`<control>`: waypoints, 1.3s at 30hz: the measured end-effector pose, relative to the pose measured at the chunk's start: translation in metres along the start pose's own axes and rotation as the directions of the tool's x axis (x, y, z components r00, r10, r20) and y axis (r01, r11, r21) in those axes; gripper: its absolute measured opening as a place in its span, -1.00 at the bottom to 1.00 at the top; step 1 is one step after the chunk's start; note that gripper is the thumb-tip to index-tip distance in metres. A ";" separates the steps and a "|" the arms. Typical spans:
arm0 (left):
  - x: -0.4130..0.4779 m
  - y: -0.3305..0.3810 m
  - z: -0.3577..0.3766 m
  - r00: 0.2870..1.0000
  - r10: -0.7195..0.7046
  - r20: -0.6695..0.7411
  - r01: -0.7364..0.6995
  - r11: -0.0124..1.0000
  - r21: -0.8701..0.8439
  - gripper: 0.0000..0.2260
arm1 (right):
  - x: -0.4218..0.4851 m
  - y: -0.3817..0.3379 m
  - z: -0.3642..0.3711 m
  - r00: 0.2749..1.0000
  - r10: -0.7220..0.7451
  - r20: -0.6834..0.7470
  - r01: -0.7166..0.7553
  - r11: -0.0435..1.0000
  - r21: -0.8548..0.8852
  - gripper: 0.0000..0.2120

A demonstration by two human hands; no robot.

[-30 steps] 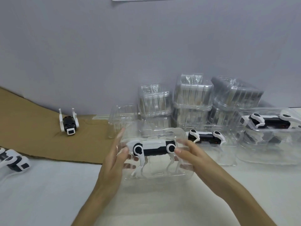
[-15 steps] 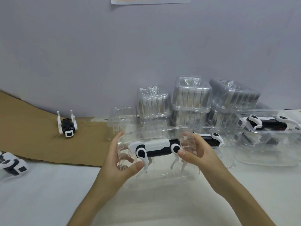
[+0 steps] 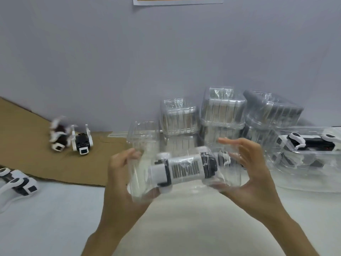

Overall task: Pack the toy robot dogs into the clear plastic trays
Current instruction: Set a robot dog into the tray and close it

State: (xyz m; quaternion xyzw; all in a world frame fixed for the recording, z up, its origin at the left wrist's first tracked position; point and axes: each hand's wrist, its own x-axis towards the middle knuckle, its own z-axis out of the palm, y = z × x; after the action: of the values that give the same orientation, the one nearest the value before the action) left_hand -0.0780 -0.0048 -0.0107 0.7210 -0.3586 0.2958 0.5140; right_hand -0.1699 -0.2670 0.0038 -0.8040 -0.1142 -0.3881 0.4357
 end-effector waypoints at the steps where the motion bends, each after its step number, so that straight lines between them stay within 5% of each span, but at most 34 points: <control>1: 0.002 0.004 -0.003 0.977 -0.186 0.107 0.199 0.972 -0.129 -0.24 | 0.001 -0.001 -0.002 0.995 0.095 0.036 -0.098 0.992 0.079 -0.25; 3: 0.001 0.010 -0.001 0.850 -0.402 0.341 0.510 0.790 -0.339 -0.27 | 0.001 0.000 0.001 0.945 0.293 0.148 -0.325 0.893 0.311 -0.32; 5: -0.005 0.013 0.008 0.736 -0.497 0.460 0.675 0.596 -0.436 -0.39 | -0.001 0.006 0.009 0.849 0.473 0.237 -0.526 0.705 0.476 -0.38; 8: -0.007 0.020 0.016 0.546 -0.621 0.562 0.836 0.369 -0.406 -0.43 | -0.002 0.012 0.016 0.674 0.652 0.347 -0.728 0.505 0.464 -0.40; 11: -0.002 0.023 0.011 0.394 -0.682 0.616 0.919 0.274 -0.284 -0.54 | -0.005 0.011 0.012 0.602 0.705 0.376 -0.791 0.461 0.402 -0.58; 14: 0.002 0.023 0.013 0.298 -0.718 0.629 0.953 0.260 -0.155 -0.80 | -0.008 0.008 0.012 0.524 0.712 0.467 -0.851 0.431 0.299 -0.42; 19: 0.012 0.017 -0.001 0.166 -0.813 0.558 0.976 0.215 0.022 -0.37 | -0.014 0.001 0.027 0.410 0.758 0.508 -0.911 0.360 0.200 -0.31; 23: 0.009 0.013 -0.012 0.189 -0.844 0.502 0.958 0.271 0.094 -0.16 | -0.016 -0.003 0.038 0.365 0.792 0.490 -0.931 0.313 0.188 -0.27; 30: 0.007 0.016 -0.011 0.316 -0.806 0.500 0.918 0.392 0.052 -0.37 | -0.016 -0.003 0.037 0.400 0.838 0.371 -0.916 0.359 0.176 -0.35; 35: -0.001 0.001 -0.006 0.412 -0.791 0.453 0.857 0.505 0.100 -0.23 | -0.015 -0.006 0.040 0.567 0.788 0.240 -0.811 0.585 -0.003 -0.26; 39: -0.001 -0.002 -0.009 0.663 -0.634 0.398 0.589 0.770 0.246 -0.23 | -0.021 -0.011 0.039 0.868 0.472 0.154 -0.425 0.867 -0.260 -0.43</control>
State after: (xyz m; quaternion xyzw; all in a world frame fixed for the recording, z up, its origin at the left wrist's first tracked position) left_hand -0.0769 0.0047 -0.0097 0.8713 -0.1918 -0.0562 0.4482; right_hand -0.1697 -0.2268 -0.0172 -0.8878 0.0739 -0.1973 0.4091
